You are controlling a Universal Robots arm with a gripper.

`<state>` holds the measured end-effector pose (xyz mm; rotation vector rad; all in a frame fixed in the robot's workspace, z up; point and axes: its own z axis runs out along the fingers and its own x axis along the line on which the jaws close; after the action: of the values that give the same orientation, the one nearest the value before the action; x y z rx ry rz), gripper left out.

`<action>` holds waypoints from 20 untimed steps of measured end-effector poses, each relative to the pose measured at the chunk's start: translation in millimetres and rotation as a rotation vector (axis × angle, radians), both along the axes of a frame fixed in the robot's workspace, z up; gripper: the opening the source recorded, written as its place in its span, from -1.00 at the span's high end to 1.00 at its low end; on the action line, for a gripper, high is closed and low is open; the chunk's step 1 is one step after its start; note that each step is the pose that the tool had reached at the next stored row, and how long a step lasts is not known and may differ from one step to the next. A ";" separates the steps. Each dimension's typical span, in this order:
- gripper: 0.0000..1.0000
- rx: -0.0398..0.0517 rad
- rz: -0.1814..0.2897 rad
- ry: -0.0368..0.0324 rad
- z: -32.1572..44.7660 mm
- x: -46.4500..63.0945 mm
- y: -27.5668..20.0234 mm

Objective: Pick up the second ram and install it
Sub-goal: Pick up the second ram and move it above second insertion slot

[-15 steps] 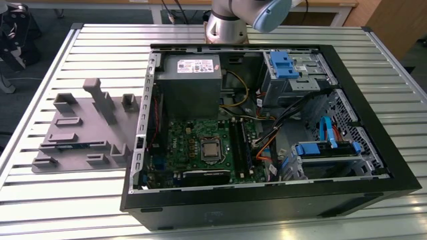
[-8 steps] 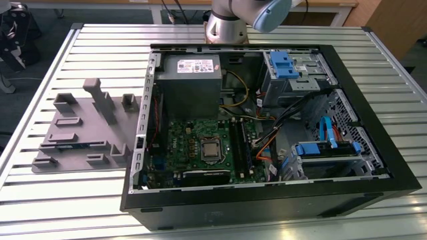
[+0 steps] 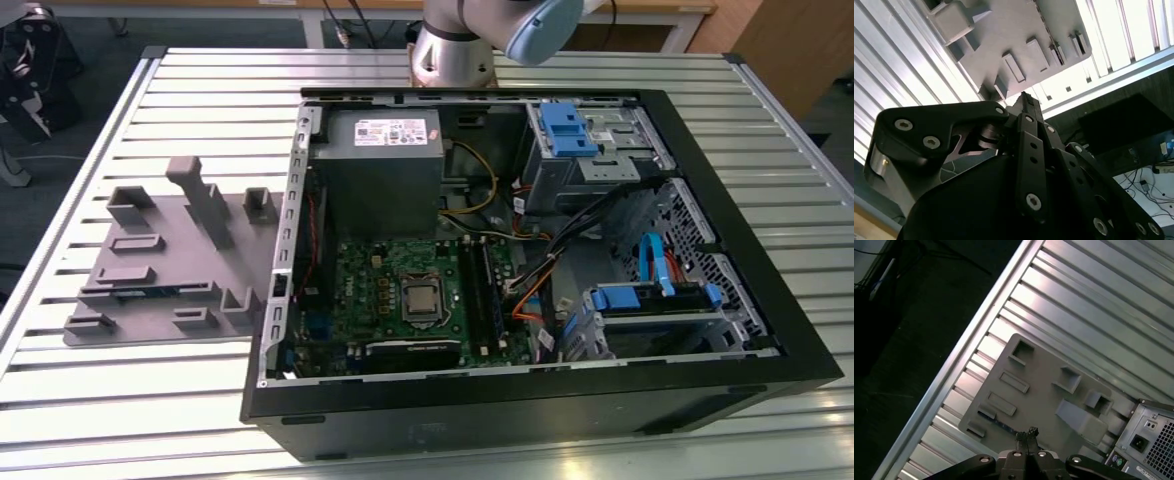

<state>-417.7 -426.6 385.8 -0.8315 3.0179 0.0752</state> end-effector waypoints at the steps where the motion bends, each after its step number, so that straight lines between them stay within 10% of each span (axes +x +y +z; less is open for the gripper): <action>1: 0.79 0.0000 0.006 0.0000 0.0 0.0 0.0; 20: 0.79 0.0000 0.113 0.0000 0.0 0.0 0.0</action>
<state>-417.7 -426.6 385.8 -1.0017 2.9687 0.0761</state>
